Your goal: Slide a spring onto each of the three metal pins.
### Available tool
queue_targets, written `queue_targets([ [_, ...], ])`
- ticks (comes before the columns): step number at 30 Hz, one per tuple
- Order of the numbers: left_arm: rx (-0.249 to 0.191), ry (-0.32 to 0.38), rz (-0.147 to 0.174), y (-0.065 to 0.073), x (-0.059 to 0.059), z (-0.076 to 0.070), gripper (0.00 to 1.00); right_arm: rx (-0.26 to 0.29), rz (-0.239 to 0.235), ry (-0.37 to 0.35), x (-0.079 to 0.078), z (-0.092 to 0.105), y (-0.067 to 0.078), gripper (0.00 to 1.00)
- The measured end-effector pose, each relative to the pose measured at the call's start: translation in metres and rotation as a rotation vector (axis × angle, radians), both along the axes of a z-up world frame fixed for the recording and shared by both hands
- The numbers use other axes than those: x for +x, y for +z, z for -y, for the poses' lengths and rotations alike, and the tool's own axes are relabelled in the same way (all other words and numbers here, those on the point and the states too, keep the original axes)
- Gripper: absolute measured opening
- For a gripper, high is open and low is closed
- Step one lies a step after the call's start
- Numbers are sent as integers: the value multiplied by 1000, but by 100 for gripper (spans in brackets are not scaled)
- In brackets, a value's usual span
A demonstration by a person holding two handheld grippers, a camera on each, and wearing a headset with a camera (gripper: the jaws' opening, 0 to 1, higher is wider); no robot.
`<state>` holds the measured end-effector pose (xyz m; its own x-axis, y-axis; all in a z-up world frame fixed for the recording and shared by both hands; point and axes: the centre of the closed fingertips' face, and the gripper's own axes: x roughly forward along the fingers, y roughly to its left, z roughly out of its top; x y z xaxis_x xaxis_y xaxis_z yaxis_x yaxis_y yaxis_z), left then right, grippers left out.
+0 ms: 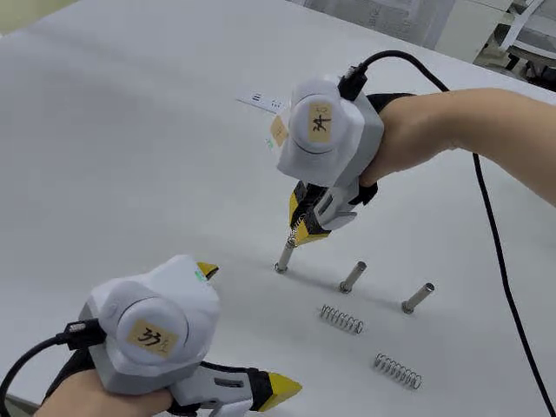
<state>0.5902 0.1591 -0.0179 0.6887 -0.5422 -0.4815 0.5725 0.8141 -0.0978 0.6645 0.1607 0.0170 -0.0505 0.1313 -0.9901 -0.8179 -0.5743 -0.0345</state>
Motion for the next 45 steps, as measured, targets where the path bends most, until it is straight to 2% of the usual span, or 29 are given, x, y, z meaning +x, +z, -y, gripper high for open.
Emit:
queue_targets([
  [6,-5,1,-6,-2,-1,0,97,0,2,1,-2,-4,0,7],
  [12,-6,3,-11,-3,-1,-2,96,-16,-3,9,3,-6,-7,8],
  [35,-10,3,-30,-8,-2,-2,94,-86,0,33,2,-6,-47,8],
  [45,-11,9,-37,-10,-1,-4,94,-97,2,29,1,-4,-56,8],
])
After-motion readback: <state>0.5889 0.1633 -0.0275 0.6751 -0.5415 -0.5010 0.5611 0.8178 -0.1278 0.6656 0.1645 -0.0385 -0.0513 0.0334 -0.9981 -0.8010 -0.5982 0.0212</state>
